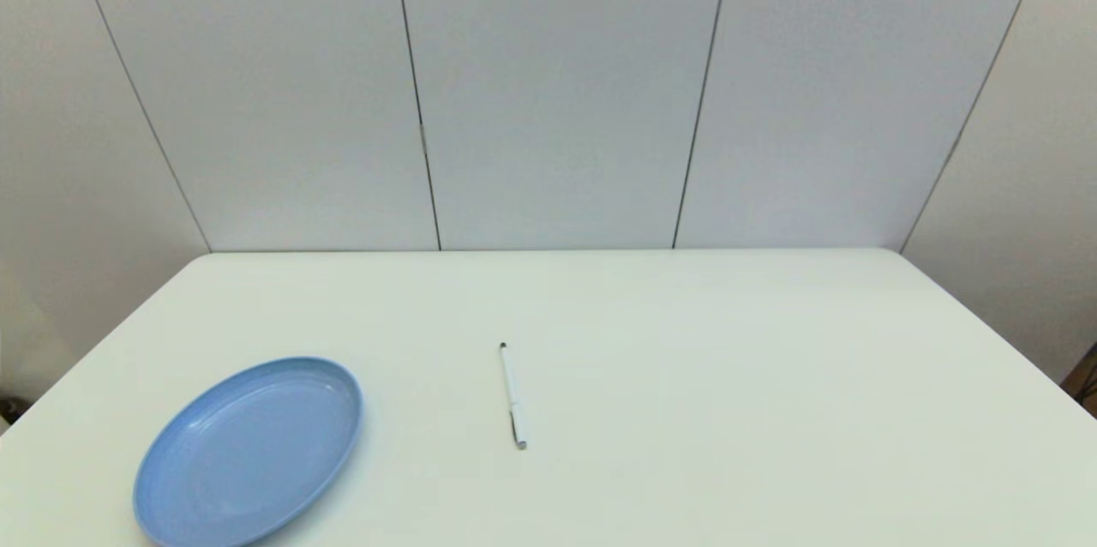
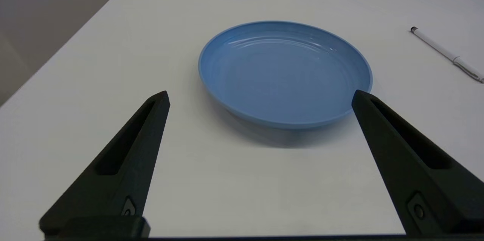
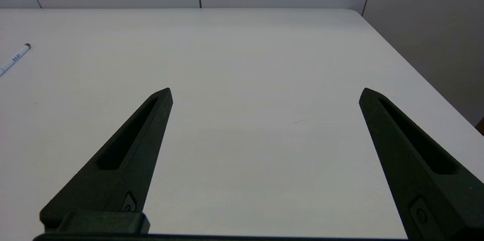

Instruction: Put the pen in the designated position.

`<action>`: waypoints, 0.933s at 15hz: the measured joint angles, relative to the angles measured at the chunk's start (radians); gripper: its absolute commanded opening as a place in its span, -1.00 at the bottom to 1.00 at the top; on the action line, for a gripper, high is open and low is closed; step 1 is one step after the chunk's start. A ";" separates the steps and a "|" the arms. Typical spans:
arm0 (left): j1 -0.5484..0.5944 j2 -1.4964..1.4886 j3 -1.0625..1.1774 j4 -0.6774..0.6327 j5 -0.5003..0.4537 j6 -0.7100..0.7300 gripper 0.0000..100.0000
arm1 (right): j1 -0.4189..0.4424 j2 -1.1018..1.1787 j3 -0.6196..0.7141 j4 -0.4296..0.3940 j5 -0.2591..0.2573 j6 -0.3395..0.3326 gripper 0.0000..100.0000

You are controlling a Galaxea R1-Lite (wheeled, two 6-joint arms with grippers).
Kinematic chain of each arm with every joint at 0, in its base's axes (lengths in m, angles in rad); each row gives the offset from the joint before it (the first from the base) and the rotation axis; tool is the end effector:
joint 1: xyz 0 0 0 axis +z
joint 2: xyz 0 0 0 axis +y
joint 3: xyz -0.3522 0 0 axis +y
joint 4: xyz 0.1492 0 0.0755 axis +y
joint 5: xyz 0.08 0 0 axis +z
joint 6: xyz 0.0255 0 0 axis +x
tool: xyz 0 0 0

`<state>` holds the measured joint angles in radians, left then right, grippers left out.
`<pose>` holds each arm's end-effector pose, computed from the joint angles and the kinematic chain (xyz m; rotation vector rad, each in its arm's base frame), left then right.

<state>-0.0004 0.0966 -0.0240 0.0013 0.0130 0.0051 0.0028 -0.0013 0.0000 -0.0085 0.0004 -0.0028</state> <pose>-0.0911 0.0004 0.0907 0.0056 0.0739 0.0124 -0.0976 -0.0003 0.0763 -0.0028 -0.0098 0.0032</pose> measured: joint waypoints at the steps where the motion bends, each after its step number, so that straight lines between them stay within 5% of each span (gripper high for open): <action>1: 0.000 0.036 -0.027 0.001 0.000 0.012 1.00 | 0.000 0.000 0.000 0.000 0.001 0.000 1.00; 7: -0.001 0.296 -0.311 0.034 -0.033 0.070 1.00 | 0.000 0.000 0.000 0.000 0.000 0.000 1.00; 14: -0.108 0.587 -0.611 0.078 -0.282 0.244 1.00 | 0.000 0.000 0.000 0.000 0.001 0.000 1.00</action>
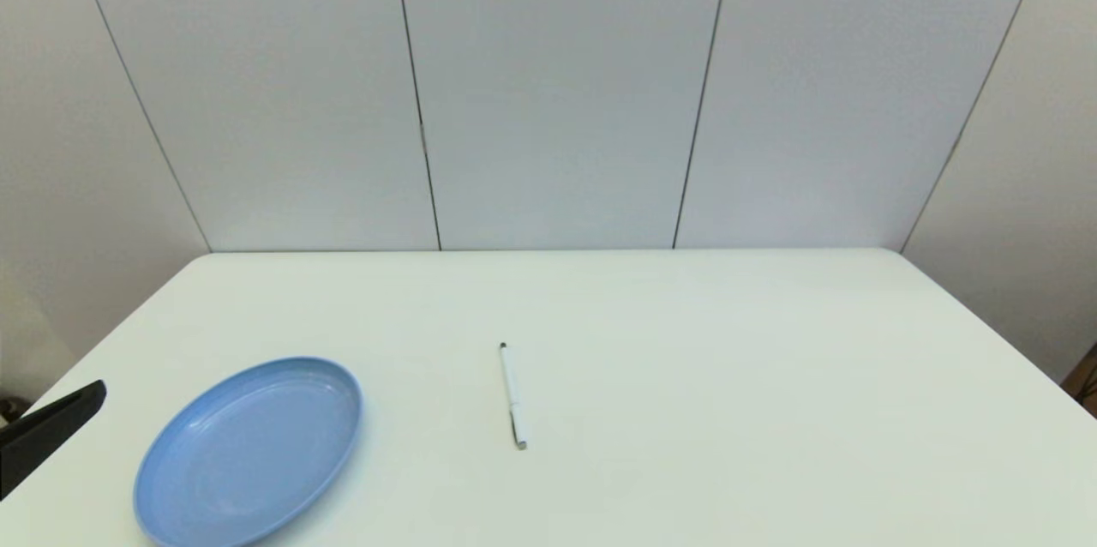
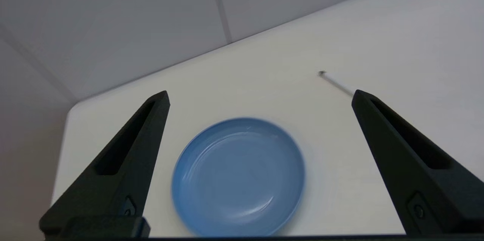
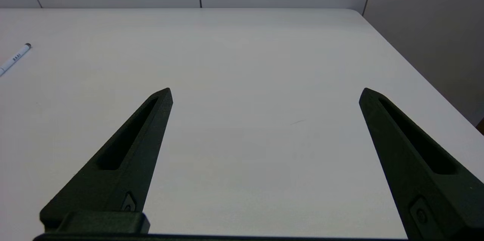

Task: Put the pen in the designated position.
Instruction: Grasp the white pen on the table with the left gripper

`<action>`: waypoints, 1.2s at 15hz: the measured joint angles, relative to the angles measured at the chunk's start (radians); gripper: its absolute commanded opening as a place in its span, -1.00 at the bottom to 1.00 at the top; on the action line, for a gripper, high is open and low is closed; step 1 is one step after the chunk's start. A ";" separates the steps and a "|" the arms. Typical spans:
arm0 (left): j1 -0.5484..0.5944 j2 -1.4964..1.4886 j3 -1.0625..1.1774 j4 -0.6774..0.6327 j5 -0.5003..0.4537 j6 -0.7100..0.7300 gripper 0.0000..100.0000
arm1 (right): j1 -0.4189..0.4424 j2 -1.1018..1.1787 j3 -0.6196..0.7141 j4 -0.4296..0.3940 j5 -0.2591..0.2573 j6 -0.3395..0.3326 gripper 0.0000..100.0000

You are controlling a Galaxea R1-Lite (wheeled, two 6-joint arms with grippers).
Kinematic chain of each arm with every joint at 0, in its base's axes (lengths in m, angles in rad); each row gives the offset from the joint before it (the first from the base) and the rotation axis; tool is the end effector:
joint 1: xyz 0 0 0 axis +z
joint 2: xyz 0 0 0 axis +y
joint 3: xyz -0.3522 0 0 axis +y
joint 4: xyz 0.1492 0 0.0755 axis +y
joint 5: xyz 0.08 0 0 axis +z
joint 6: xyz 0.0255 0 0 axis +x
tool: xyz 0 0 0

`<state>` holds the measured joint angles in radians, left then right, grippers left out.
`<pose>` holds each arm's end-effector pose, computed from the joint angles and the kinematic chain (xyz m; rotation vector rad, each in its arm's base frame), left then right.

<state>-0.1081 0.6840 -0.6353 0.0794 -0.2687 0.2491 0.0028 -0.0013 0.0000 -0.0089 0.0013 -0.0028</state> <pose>-0.0172 -0.0049 0.2773 0.2355 0.0809 -0.3902 -0.0976 -0.0002 0.0763 -0.0028 -0.0102 0.0041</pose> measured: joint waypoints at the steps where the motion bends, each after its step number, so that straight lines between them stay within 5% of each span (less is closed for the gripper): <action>1: -0.029 0.039 -0.026 0.000 -0.043 0.019 1.00 | 0.000 0.000 0.000 0.000 0.000 0.000 1.00; 4: -0.156 0.137 -0.069 0.001 -0.144 0.044 1.00 | 0.000 0.000 0.000 0.000 0.000 0.000 1.00; 9: -0.479 0.307 -0.136 0.000 -0.145 0.044 1.00 | 0.000 0.000 0.000 0.000 -0.001 0.000 1.00; 18: -0.812 0.763 -0.465 -0.022 0.062 -0.073 1.00 | 0.000 0.000 0.000 0.000 0.000 0.000 1.00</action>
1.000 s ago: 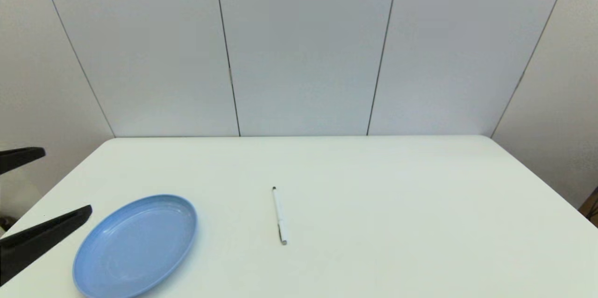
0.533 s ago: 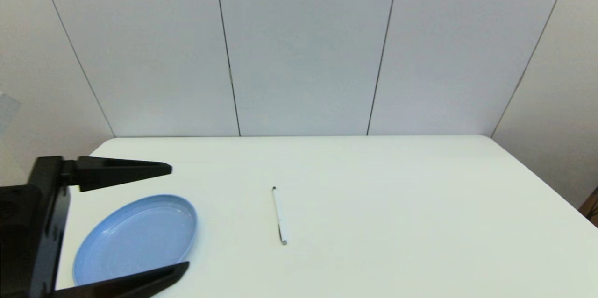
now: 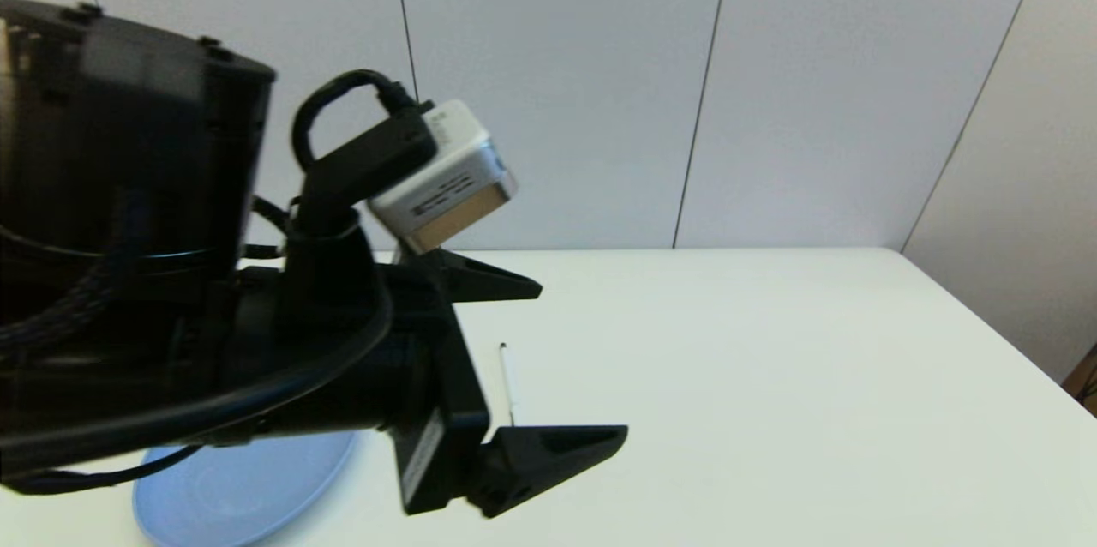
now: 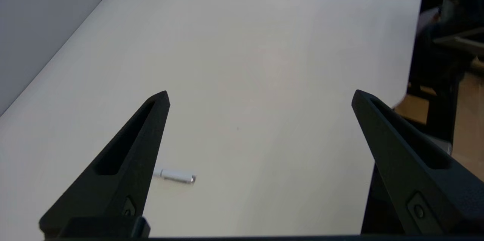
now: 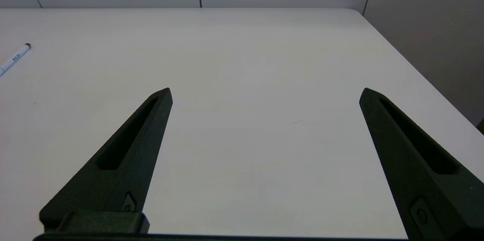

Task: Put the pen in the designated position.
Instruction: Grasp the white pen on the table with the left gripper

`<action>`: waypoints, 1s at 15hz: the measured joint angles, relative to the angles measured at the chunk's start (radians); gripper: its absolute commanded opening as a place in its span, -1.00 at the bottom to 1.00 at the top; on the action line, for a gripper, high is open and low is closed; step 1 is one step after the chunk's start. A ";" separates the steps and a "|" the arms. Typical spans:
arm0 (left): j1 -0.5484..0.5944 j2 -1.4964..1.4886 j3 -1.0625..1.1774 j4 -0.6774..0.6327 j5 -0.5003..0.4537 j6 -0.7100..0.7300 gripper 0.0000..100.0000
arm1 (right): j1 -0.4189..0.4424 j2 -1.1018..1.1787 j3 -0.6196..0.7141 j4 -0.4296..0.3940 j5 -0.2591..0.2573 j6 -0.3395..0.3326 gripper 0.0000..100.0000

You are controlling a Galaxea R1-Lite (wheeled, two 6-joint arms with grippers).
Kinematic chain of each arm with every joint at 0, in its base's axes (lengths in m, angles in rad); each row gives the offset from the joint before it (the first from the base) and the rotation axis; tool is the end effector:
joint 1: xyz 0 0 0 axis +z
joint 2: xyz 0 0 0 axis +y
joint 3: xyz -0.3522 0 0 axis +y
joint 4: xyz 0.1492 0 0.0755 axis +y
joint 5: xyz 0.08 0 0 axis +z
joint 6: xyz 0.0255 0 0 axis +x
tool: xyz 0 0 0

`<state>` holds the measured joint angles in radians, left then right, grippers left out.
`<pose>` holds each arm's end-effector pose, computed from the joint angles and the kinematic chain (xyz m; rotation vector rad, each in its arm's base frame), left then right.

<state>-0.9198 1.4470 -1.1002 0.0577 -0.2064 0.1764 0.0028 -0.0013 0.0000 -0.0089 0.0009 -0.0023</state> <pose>0.1285 -0.1774 0.3285 0.3043 0.3013 -1.1449 -0.0976 -0.0003 0.0763 -0.0023 -0.0102 0.0037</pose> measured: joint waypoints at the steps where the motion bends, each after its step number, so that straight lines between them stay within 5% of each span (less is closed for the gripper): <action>1: -0.013 0.045 -0.038 -0.001 0.052 -0.039 1.00 | 0.000 0.000 0.000 0.000 0.000 0.000 1.00; 10: -0.107 0.269 -0.144 0.001 0.771 -0.583 1.00 | 0.000 0.000 0.000 0.000 0.000 0.000 1.00; 15: -0.126 0.338 -0.141 0.163 0.982 -0.870 1.00 | 0.000 0.000 0.000 0.000 0.000 0.000 1.00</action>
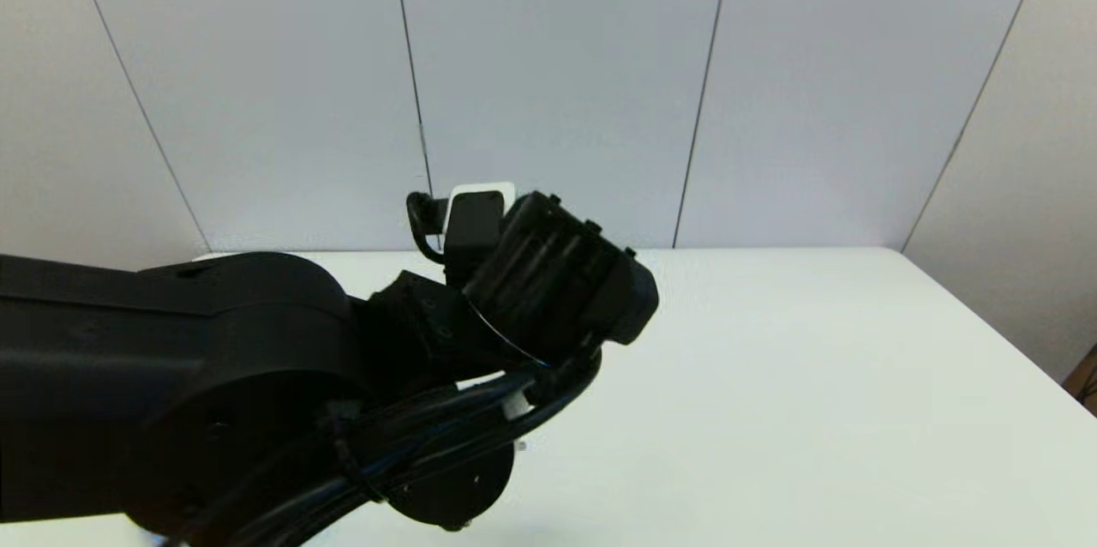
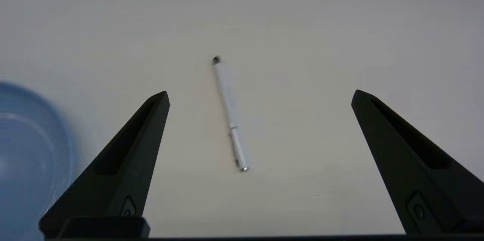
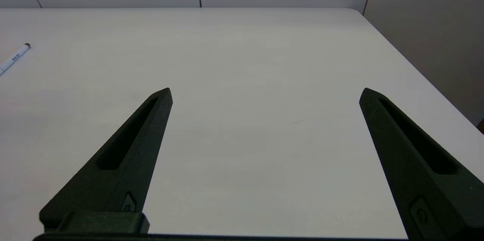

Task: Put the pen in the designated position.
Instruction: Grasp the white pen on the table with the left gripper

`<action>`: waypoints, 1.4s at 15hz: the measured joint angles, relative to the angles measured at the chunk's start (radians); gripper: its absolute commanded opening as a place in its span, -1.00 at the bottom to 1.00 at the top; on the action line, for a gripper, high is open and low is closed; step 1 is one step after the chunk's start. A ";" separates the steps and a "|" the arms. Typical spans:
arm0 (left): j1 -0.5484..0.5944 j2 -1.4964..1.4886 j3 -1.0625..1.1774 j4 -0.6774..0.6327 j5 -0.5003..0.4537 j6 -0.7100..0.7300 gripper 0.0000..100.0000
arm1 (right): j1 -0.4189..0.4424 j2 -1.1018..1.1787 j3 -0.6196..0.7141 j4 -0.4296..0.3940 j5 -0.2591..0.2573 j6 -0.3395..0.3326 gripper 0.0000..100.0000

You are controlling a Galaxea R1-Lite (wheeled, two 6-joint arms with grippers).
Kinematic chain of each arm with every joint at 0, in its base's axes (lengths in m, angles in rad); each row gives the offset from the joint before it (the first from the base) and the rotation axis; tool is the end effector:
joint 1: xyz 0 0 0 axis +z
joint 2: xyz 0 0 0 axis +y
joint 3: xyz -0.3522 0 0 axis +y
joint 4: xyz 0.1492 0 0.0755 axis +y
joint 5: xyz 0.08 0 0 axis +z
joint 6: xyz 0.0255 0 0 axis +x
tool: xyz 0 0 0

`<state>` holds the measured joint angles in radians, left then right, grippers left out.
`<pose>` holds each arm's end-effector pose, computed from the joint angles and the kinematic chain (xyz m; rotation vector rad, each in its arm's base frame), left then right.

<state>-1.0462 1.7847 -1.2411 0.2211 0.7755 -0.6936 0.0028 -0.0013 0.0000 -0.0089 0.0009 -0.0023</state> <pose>0.1719 -0.2614 0.2636 -0.0713 0.5215 -0.0809 -0.0976 -0.0003 0.0763 -0.0023 -0.0102 0.0037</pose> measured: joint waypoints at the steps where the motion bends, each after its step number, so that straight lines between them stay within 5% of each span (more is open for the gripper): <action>1: -0.006 0.017 0.000 0.053 0.019 -0.050 1.00 | 0.000 0.000 0.000 0.000 0.000 0.000 1.00; 13: -0.061 0.220 -0.019 0.136 0.125 -0.367 1.00 | 0.000 0.000 0.000 0.000 0.000 0.000 1.00; 21: -0.035 0.312 -0.047 0.132 0.183 -0.409 1.00 | 0.000 0.000 0.000 0.000 0.000 0.000 1.00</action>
<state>-1.0813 2.0966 -1.2883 0.3534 0.9587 -1.1026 0.0028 -0.0013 0.0000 -0.0089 0.0013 -0.0023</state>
